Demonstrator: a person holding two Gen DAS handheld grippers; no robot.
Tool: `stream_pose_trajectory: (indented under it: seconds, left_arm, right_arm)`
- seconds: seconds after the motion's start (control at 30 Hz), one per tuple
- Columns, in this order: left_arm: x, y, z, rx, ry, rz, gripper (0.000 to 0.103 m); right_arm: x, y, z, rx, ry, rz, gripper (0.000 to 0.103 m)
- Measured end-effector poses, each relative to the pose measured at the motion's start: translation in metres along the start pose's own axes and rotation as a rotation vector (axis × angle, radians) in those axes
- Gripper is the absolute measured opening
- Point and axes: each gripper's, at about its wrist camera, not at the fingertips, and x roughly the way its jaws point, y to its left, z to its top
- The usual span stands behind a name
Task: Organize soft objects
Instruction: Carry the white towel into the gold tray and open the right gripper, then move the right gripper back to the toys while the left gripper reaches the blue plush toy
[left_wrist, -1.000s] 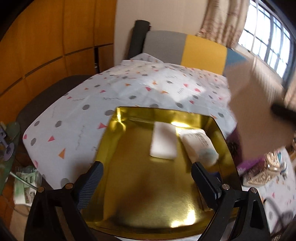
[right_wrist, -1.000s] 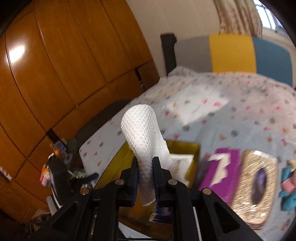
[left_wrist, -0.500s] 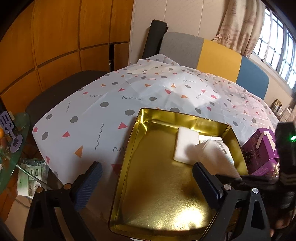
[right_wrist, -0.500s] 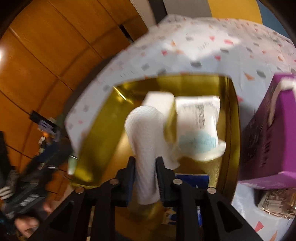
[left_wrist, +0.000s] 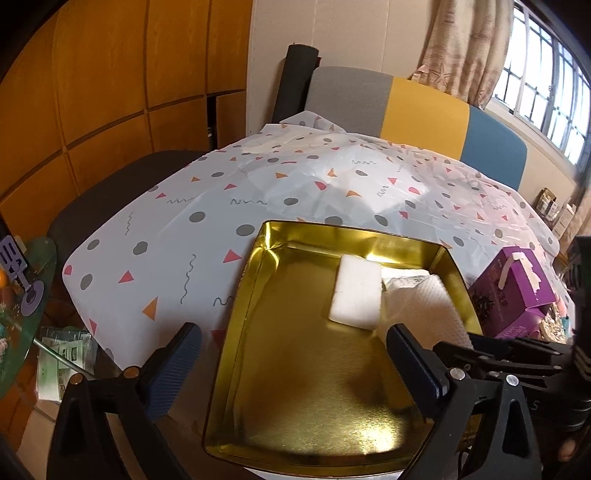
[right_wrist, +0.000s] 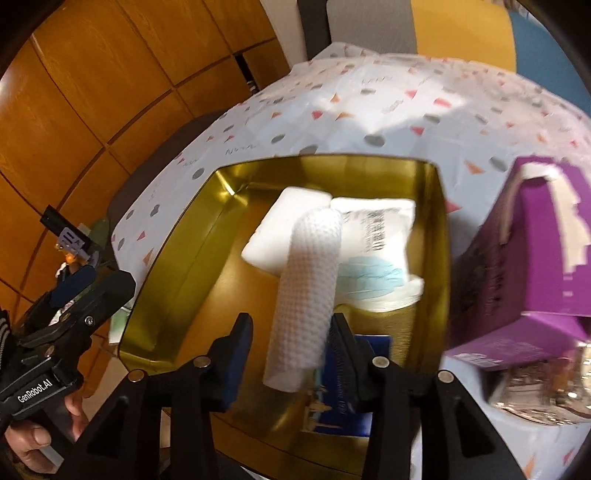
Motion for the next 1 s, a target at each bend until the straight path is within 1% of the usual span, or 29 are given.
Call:
stream_pose_trajectory:
  seconds: [0.1, 0.43, 0.6, 0.77, 0.83, 0.93, 1.0]
  left_arm:
    - [-0.003, -0.004, -0.001, 0.011, -0.002, -0.004, 0.101]
    - [-0.014, -0.019, -0.002, 0.044, -0.016, -0.022, 0.102]
    - [-0.02, -0.03, -0.001, 0.068, -0.028, -0.038, 0.102]
    - [-0.029, -0.043, 0.002, 0.105, -0.047, -0.053, 0.102]
    - [-0.034, -0.048, 0.004, 0.121, -0.059, -0.065, 0.103]
    - [-0.044, -0.059, 0.01, 0.151, -0.089, -0.076, 0.103]
    - [-0.05, -0.067, 0.014, 0.171, -0.108, -0.098, 0.102]
  right_arm:
    - [-0.012, 0.0, -0.002, -0.016, -0.032, -0.034, 0.044]
    - [-0.07, 0.0, -0.009, -0.063, -0.17, -0.066, 0.044]
    - [-0.101, -0.014, -0.015, -0.05, -0.237, -0.07, 0.044]
    - [-0.138, -0.05, -0.024, 0.034, -0.316, -0.105, 0.044]
    - [-0.154, -0.073, -0.03, 0.094, -0.344, -0.127, 0.044]
    - [-0.177, -0.115, -0.042, 0.203, -0.377, -0.189, 0.044]
    - [-0.191, -0.145, -0.051, 0.282, -0.39, -0.235, 0.044]
